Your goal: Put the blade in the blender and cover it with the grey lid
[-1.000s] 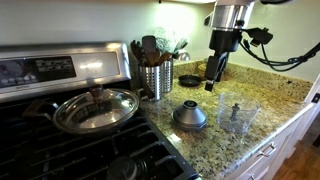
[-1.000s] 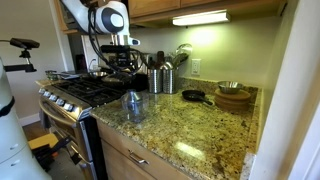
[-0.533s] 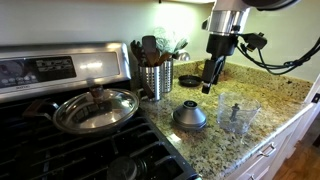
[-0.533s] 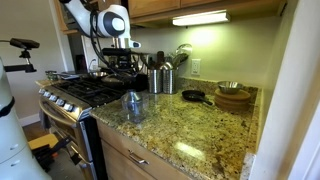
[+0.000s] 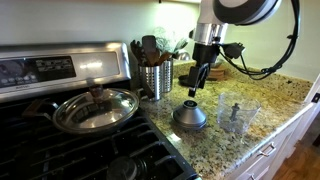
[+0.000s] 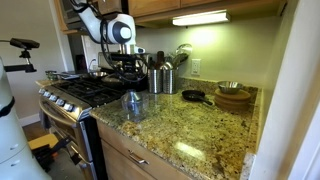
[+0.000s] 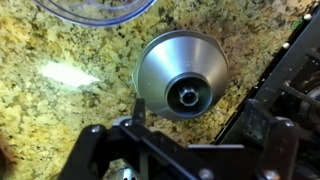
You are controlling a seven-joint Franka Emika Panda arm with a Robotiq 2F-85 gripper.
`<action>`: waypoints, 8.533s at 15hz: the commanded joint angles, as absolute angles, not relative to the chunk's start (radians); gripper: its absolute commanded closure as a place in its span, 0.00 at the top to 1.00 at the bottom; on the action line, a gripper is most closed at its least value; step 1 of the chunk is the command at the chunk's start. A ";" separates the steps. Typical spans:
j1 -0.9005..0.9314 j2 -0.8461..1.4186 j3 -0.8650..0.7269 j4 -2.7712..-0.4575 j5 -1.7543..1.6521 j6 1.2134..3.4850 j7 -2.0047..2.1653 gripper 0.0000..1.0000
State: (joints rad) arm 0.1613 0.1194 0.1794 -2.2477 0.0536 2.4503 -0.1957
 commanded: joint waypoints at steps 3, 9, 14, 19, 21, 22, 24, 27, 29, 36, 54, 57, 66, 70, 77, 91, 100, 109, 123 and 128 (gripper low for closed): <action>0.157 0.219 0.190 -2.159 0.060 2.445 -0.228 0.79; 0.157 0.271 0.198 -2.128 0.049 2.433 -0.228 0.96; 0.156 0.284 0.199 -2.143 0.046 2.423 -0.225 0.75; 0.154 0.300 0.201 -2.141 0.049 2.426 -0.227 0.73; 0.154 0.299 0.200 -2.140 0.048 2.424 -0.224 0.59; 0.154 0.298 0.200 -2.139 0.047 2.424 -0.224 0.45; 0.156 0.292 0.201 -2.132 0.045 2.421 -0.224 0.35; 0.161 0.277 0.201 -2.136 0.037 2.413 -0.214 0.35; 0.162 0.262 0.202 -2.138 0.033 2.405 -0.214 0.35; 0.163 0.161 0.198 -2.137 -0.018 2.321 -0.216 0.35; 0.101 -0.141 0.103 -2.298 -0.023 2.189 -0.151 0.35; 0.090 -0.169 0.091 -2.356 -0.029 2.194 -0.131 0.35; 0.054 -0.207 0.062 -2.469 -0.052 2.267 -0.095 0.35; 0.052 -0.197 0.047 -2.493 -0.030 2.331 -0.104 0.35; 0.066 -0.199 0.050 -2.509 0.010 2.378 -0.111 0.35; 0.072 -0.316 0.113 -2.589 -0.048 2.370 -0.005 0.35; 0.062 -0.290 0.099 -2.585 -0.052 2.450 -0.006 0.35; 0.052 -0.286 0.089 -2.600 -0.055 2.452 -0.007 0.35; 0.060 -0.287 0.088 -2.628 -0.039 2.487 0.003 0.35; 0.059 -0.309 0.101 -2.639 -0.053 2.483 0.028 0.35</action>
State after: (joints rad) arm 0.0569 -0.2662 0.0915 -2.5981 -0.0313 2.4822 -0.0168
